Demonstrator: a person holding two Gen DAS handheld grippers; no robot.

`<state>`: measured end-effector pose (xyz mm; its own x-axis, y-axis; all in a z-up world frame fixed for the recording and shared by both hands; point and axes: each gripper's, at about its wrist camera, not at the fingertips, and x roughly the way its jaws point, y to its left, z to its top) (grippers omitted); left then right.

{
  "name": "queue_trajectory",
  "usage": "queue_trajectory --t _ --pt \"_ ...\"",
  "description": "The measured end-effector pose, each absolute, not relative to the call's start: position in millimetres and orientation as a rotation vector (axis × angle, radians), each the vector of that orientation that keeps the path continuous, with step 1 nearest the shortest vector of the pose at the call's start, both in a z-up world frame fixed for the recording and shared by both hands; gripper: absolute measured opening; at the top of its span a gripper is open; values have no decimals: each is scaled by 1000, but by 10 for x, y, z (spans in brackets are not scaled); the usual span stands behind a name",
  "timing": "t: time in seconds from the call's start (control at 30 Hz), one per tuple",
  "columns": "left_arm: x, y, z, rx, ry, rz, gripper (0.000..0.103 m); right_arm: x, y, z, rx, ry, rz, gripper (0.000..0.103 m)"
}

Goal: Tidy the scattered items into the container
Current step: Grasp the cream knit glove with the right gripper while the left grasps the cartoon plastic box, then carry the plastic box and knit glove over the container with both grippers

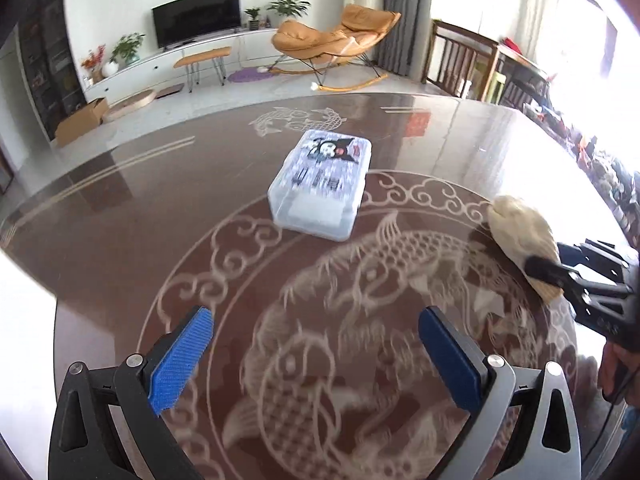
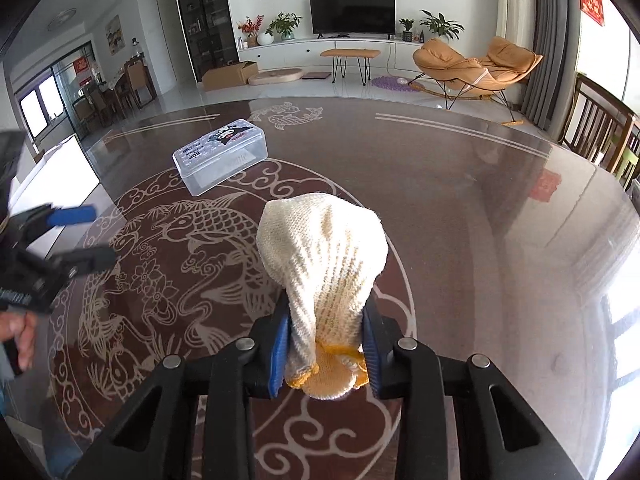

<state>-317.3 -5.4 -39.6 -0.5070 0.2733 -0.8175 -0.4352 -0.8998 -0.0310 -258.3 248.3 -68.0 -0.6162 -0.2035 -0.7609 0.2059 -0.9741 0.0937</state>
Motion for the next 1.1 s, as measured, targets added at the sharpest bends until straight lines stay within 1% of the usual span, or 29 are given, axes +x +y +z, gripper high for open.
queue_trajectory --t 0.13,0.33,0.37,0.4,0.43,0.6,0.67,0.73,0.8,0.87,0.9,1.03,1.1 --pt "-3714 130 -396 -1248 272 2316 103 -2557 2605 -716 1241 -91 -2635 33" --pt "-4105 290 -472 -1262 292 2276 103 -2529 2536 -705 1247 -49 -2662 33" --pt "-4123 324 -491 -1273 307 2256 95 -2528 2538 -705 1247 -48 -2662 33" --pt "-4111 369 -489 -1262 339 2264 68 -2528 2543 -704 1248 -52 -2663 33" --pt "-4086 409 -455 -1245 366 2290 61 -2530 2555 -705 1250 -59 -2666 33" --pt "-3670 273 -210 -1185 266 2387 61 -2553 2587 -709 1255 -74 -2675 33" --pt "-3331 122 -87 -1168 187 2433 61 -2526 2594 -683 1231 -75 -2685 32" --pt "-2907 -43 19 -1154 149 2483 61 -2390 2607 -584 1130 -92 -2721 32" --pt "-2454 -208 107 -1145 114 2523 61 -2207 2596 -548 1130 -196 -2686 32" --pt "-2009 -364 115 -1156 80 2547 61 -1961 2532 -530 1127 -342 -2611 32" --pt "-1799 -436 96 -1161 59 2560 61 -1834 2462 -516 1119 -372 -2583 32" --pt "-1140 -668 -125 -1230 19 2591 61 -1407 2071 -557 1146 -378 -2486 32" --pt "-917 -783 -196 -1253 -41 2597 61 -1249 1848 -573 1158 -336 -2447 32"
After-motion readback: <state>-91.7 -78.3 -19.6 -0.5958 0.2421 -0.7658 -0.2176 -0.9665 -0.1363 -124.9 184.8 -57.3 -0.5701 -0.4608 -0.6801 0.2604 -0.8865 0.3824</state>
